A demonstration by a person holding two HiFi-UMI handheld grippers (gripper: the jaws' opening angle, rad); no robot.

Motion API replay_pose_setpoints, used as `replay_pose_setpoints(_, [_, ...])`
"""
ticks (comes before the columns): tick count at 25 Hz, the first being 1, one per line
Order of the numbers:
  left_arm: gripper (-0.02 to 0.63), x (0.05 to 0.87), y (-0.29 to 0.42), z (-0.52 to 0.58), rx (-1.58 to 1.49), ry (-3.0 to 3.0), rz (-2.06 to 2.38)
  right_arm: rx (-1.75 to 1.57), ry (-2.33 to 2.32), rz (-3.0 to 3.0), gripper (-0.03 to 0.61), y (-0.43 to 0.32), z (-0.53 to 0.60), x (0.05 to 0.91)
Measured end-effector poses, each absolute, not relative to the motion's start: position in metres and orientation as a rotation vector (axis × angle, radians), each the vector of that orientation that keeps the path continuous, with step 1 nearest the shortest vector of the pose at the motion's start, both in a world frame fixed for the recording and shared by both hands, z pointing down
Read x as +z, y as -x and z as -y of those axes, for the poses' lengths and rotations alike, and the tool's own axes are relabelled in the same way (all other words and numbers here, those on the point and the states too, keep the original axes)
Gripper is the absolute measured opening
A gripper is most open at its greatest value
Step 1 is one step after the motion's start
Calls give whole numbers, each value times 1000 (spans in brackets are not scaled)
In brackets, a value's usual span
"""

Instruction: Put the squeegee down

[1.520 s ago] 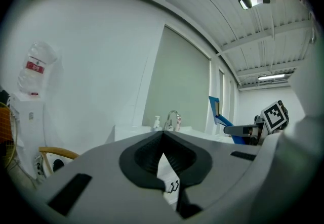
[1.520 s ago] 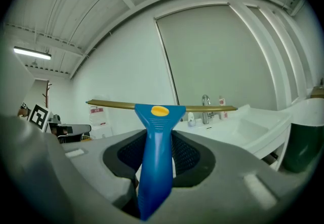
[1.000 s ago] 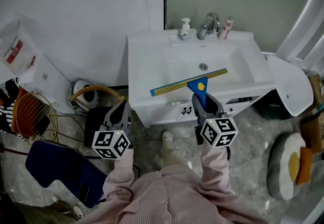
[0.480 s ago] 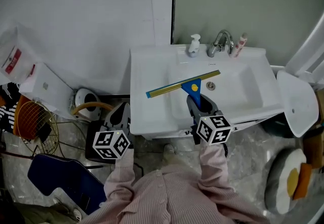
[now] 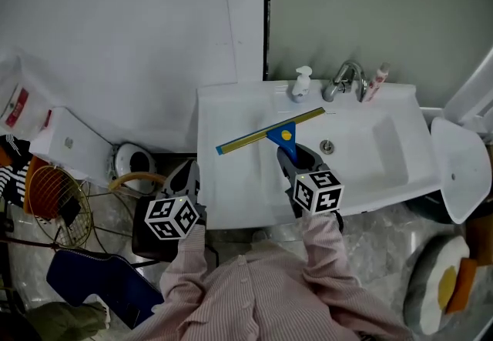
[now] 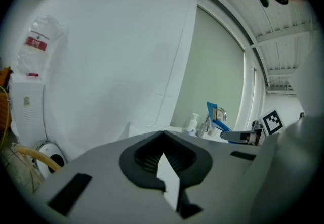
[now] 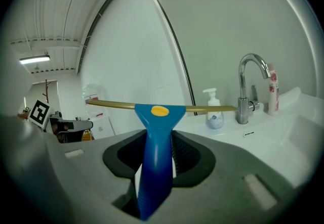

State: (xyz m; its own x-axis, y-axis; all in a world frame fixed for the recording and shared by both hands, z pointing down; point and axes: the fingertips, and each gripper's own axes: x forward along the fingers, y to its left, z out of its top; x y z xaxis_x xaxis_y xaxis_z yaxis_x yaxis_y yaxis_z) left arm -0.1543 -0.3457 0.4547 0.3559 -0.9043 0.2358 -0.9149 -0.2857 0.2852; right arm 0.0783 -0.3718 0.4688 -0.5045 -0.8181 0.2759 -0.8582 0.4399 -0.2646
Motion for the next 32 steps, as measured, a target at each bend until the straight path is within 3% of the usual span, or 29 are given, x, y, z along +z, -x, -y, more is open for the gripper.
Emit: replay_pose_setpoints(32, [-3, 527, 198, 439, 147, -2075, 1521, 316, -848, 2306, 132, 16, 488, 598])
